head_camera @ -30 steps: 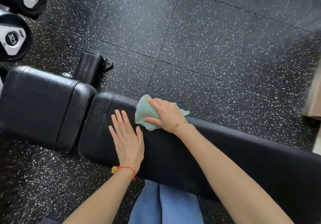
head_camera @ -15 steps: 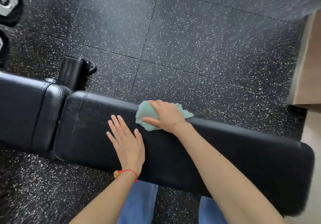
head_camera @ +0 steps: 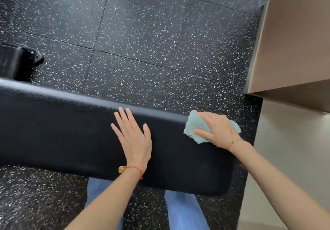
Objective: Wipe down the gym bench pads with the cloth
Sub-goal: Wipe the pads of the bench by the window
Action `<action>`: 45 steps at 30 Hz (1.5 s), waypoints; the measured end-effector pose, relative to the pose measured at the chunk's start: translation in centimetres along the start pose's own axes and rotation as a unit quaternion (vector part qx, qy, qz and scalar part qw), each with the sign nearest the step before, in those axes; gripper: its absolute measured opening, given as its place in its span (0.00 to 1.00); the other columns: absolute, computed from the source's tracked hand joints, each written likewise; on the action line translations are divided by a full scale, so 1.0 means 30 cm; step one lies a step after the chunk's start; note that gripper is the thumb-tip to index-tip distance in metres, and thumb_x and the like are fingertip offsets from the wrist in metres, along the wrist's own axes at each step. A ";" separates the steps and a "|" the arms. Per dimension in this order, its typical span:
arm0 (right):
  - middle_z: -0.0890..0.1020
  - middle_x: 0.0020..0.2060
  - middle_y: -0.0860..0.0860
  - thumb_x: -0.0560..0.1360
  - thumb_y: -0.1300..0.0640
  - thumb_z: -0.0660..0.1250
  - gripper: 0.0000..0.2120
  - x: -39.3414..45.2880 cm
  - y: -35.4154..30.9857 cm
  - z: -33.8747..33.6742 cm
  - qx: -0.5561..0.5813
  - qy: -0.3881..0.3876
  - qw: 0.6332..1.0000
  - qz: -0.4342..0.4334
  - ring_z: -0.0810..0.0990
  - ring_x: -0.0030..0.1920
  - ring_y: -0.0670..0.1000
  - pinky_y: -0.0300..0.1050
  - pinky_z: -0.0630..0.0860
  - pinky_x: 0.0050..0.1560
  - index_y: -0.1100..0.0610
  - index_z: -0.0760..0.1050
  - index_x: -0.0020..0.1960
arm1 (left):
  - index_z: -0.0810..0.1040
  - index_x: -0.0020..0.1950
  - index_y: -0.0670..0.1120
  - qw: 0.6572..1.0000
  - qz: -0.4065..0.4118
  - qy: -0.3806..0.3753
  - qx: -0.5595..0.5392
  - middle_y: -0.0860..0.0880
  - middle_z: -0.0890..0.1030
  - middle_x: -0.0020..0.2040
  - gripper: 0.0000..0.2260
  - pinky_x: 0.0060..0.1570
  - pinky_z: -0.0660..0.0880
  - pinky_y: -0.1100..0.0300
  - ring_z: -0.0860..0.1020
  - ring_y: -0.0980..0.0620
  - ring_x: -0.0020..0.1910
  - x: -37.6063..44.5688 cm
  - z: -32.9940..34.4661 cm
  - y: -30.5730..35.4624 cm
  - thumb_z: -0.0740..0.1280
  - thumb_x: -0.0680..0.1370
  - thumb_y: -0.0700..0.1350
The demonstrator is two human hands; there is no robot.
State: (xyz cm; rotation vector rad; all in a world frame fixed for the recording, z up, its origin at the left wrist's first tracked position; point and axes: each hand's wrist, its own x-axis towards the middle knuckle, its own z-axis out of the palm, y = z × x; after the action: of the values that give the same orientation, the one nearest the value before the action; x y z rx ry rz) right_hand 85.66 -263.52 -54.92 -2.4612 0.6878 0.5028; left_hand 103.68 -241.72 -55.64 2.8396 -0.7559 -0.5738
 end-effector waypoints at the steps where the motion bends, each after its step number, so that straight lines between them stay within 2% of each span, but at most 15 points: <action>1: 0.77 0.63 0.49 0.73 0.28 0.51 0.38 -0.053 0.071 -0.009 0.005 -0.002 1.000 0.016 0.76 0.62 0.52 0.51 0.71 0.64 0.52 0.68 0.72 | 0.45 0.79 0.38 1.000 0.019 -0.006 0.001 0.39 0.45 0.80 0.30 0.75 0.48 0.38 0.43 0.41 0.79 -0.034 0.024 0.058 0.50 0.81 0.51; 5: 0.75 0.65 0.48 0.71 0.26 0.52 0.38 -0.140 0.193 0.010 0.064 0.013 0.996 0.068 0.73 0.63 0.52 0.52 0.69 0.64 0.50 0.67 0.72 | 0.45 0.79 0.39 0.991 0.126 -0.033 0.034 0.40 0.45 0.80 0.30 0.75 0.49 0.38 0.42 0.41 0.79 -0.159 0.112 0.240 0.50 0.82 0.52; 9: 0.77 0.60 0.49 0.72 0.27 0.53 0.36 -0.147 0.153 0.076 0.113 0.093 0.983 0.108 0.74 0.60 0.52 0.50 0.69 0.61 0.51 0.70 0.68 | 0.47 0.79 0.37 0.981 0.175 -0.040 0.071 0.39 0.47 0.80 0.30 0.76 0.47 0.39 0.43 0.41 0.79 -0.221 0.171 0.320 0.50 0.82 0.50; 11: 0.75 0.61 0.49 0.73 0.29 0.54 0.35 -0.168 0.150 0.109 0.150 0.133 0.971 0.129 0.72 0.61 0.53 0.51 0.69 0.63 0.52 0.69 0.69 | 0.47 0.79 0.38 0.970 0.220 -0.037 0.098 0.40 0.47 0.80 0.29 0.76 0.48 0.40 0.44 0.42 0.79 -0.218 0.183 0.310 0.50 0.82 0.48; 13: 0.71 0.65 0.51 0.75 0.32 0.57 0.34 -0.216 0.155 0.157 0.224 0.168 0.943 0.180 0.69 0.63 0.52 0.50 0.67 0.65 0.53 0.64 0.72 | 0.49 0.79 0.39 0.945 0.306 -0.042 0.111 0.42 0.49 0.80 0.28 0.76 0.50 0.40 0.46 0.44 0.79 -0.204 0.186 0.284 0.51 0.81 0.47; 15: 0.68 0.66 0.52 0.76 0.36 0.60 0.35 -0.294 0.136 0.223 0.308 0.200 0.898 0.243 0.67 0.65 0.51 0.47 0.66 0.66 0.55 0.58 0.75 | 0.49 0.79 0.39 0.926 0.358 -0.048 0.107 0.43 0.49 0.80 0.28 0.76 0.52 0.41 0.46 0.45 0.79 -0.193 0.183 0.267 0.52 0.81 0.46; 17: 0.67 0.66 0.53 0.76 0.37 0.58 0.36 -0.376 0.085 0.289 0.353 0.218 0.864 0.285 0.68 0.65 0.50 0.42 0.66 0.64 0.56 0.56 0.76 | 0.50 0.79 0.39 0.924 0.367 -0.040 0.103 0.43 0.50 0.80 0.29 0.76 0.51 0.42 0.46 0.45 0.79 -0.192 0.181 0.263 0.53 0.81 0.47; 20: 0.68 0.66 0.53 0.77 0.40 0.61 0.34 -0.384 0.061 0.322 0.371 0.255 0.847 0.284 0.68 0.65 0.49 0.38 0.63 0.63 0.57 0.56 0.76 | 0.50 0.79 0.39 0.925 0.368 -0.027 0.096 0.44 0.50 0.80 0.30 0.76 0.50 0.42 0.46 0.46 0.80 -0.196 0.186 0.255 0.54 0.80 0.48; 23: 0.70 0.64 0.53 0.78 0.43 0.63 0.29 -0.275 0.114 0.258 0.375 0.264 0.852 0.253 0.70 0.62 0.48 0.43 0.68 0.60 0.57 0.62 0.72 | 0.50 0.79 0.39 0.919 0.384 -0.006 0.092 0.44 0.50 0.80 0.30 0.76 0.50 0.42 0.46 0.46 0.80 -0.194 0.193 0.245 0.54 0.81 0.48; 26: 0.72 0.64 0.53 0.78 0.42 0.62 0.28 -0.238 0.141 0.242 0.377 0.260 0.856 0.241 0.72 0.61 0.51 0.42 0.65 0.53 0.56 0.63 0.71 | 0.51 0.79 0.39 0.913 0.400 0.016 0.079 0.44 0.51 0.80 0.29 0.76 0.50 0.43 0.47 0.47 0.80 -0.194 0.206 0.233 0.54 0.81 0.49; 30: 0.67 0.69 0.54 0.78 0.41 0.61 0.34 -0.391 0.070 0.381 0.376 0.275 0.850 0.248 0.69 0.66 0.52 0.43 0.66 0.63 0.58 0.56 0.75 | 0.52 0.79 0.40 0.907 0.413 0.049 0.073 0.44 0.52 0.80 0.29 0.77 0.49 0.44 0.46 0.48 0.80 -0.187 0.232 0.214 0.53 0.81 0.50; 33: 0.68 0.66 0.53 0.78 0.41 0.61 0.33 -0.509 0.015 0.476 0.362 0.269 0.860 0.238 0.69 0.63 0.50 0.42 0.66 0.63 0.58 0.57 0.74 | 0.53 0.79 0.40 0.904 0.418 0.070 0.066 0.44 0.53 0.80 0.29 0.77 0.48 0.45 0.47 0.48 0.80 -0.182 0.252 0.203 0.52 0.81 0.51; 39: 0.72 0.64 0.55 0.78 0.37 0.60 0.32 -0.362 0.097 0.355 0.356 0.276 0.866 0.220 0.73 0.62 0.54 0.53 0.70 0.65 0.59 0.60 0.71 | 0.55 0.79 0.41 0.895 0.433 0.102 0.031 0.44 0.56 0.79 0.29 0.78 0.45 0.48 0.50 0.48 0.79 -0.161 0.280 0.183 0.50 0.80 0.53; 41: 0.73 0.63 0.55 0.79 0.39 0.58 0.30 -0.379 0.086 0.383 0.355 0.292 0.862 0.215 0.74 0.62 0.54 0.51 0.70 0.64 0.59 0.61 0.71 | 0.56 0.79 0.41 0.892 0.439 0.105 0.023 0.44 0.56 0.79 0.30 0.78 0.45 0.49 0.51 0.48 0.79 -0.159 0.285 0.176 0.50 0.80 0.54; 45: 0.73 0.61 0.53 0.82 0.44 0.57 0.25 -0.527 0.010 0.527 0.342 0.319 0.860 0.205 0.73 0.59 0.51 0.42 0.67 0.56 0.59 0.61 0.72 | 0.55 0.79 0.41 0.891 0.442 0.098 0.023 0.43 0.55 0.80 0.29 0.77 0.44 0.50 0.50 0.47 0.79 -0.163 0.279 0.174 0.51 0.81 0.54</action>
State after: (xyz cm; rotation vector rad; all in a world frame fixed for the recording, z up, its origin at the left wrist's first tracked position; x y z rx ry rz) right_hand 69.59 -248.84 -60.03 -1.7553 1.3878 -0.4096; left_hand 94.09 -244.10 -60.48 2.1562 -1.8344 -0.1138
